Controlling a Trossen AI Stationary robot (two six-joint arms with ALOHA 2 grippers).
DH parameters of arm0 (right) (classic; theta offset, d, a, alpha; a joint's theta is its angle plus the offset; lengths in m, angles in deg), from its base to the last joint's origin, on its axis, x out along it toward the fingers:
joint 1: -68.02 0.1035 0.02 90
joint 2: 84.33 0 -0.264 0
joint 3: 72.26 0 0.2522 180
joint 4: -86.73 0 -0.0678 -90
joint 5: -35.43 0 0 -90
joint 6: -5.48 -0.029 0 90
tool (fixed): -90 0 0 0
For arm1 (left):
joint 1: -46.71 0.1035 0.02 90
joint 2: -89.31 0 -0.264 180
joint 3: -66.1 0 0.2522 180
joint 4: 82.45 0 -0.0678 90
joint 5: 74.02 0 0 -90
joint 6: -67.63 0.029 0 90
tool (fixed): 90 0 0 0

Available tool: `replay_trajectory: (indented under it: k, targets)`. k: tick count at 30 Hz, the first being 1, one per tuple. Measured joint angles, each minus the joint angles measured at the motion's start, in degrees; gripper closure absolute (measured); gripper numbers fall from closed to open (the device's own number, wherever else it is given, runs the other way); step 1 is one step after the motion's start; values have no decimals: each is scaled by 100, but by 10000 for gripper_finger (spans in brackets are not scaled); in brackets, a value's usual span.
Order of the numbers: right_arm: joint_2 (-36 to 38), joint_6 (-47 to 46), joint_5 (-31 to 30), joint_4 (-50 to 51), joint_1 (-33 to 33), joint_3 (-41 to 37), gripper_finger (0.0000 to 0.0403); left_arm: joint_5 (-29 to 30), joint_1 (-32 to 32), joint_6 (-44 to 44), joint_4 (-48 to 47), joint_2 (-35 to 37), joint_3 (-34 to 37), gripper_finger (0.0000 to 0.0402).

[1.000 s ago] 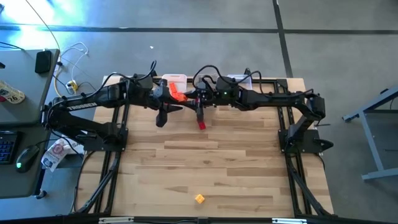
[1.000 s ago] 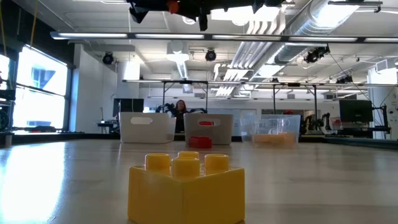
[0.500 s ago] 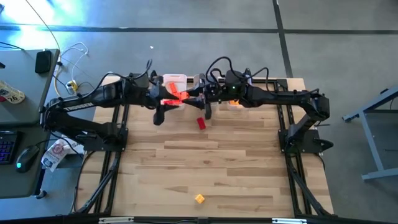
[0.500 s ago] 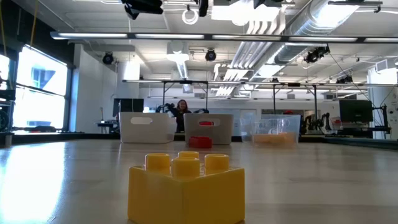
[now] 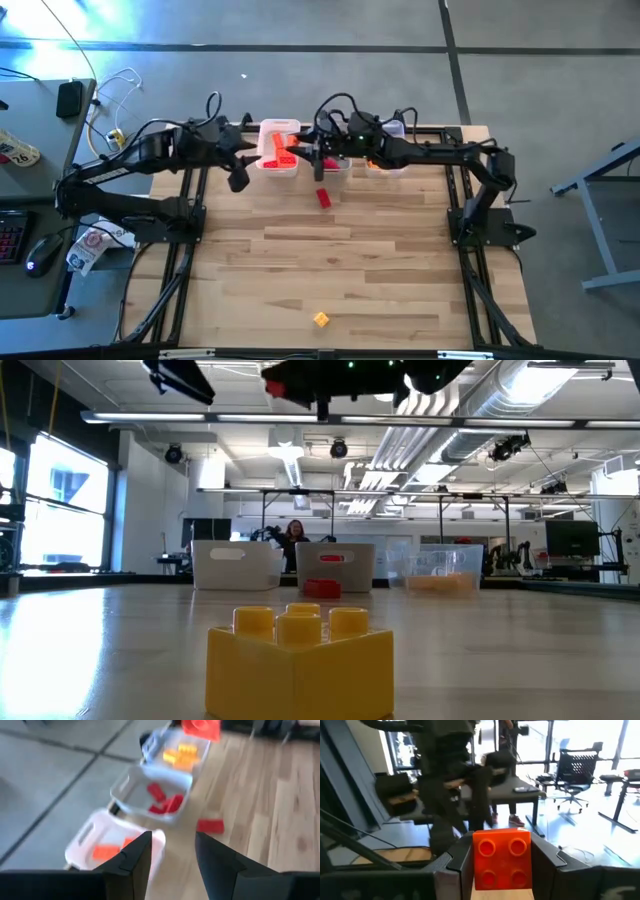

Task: Sort & place blocks by color
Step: Put the orange game piece into the white bin

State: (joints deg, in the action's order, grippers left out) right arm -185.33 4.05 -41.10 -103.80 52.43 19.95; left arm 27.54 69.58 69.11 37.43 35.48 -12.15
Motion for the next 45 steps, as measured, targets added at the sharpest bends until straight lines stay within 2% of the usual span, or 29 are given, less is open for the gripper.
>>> replay_trajectory:
  k: [5, 10, 16, 22, 26, 31, 33, 45]
  targets:
    - [-368, -1, -247, -64, -93, 0, 286, 10, -2, -269, -544, 5, 2, 266]
    - [-921, 14, -672, -585, -94, 0, 286, 19, -51, -389, -584, -1, 78, 266]
    - [-1645, -382, -901, -1315, -200, 3, 286, 21, -182, -510, 14, 116, 908, 266]
    - [-2246, -583, -996, -1237, -283, 359, 286, -39, -373, -848, 624, 112, 1733, 266]
    - [-2607, -607, -1006, -671, -283, 766, 286, -50, -559, -1059, 919, 112, 2039, 266]
    - [-2947, -517, -1057, 347, -285, 1465, 286, -49, -821, -1244, 961, 114, 2090, 266]
    - [-3080, -454, -1283, 845, -284, 1762, 284, -49, -928, -1244, 1001, 114, 2090, 266]
    - [-3288, -109, -1704, 3228, -225, 3123, 201, -42, -1222, -1244, 1028, 114, 2087, 266]
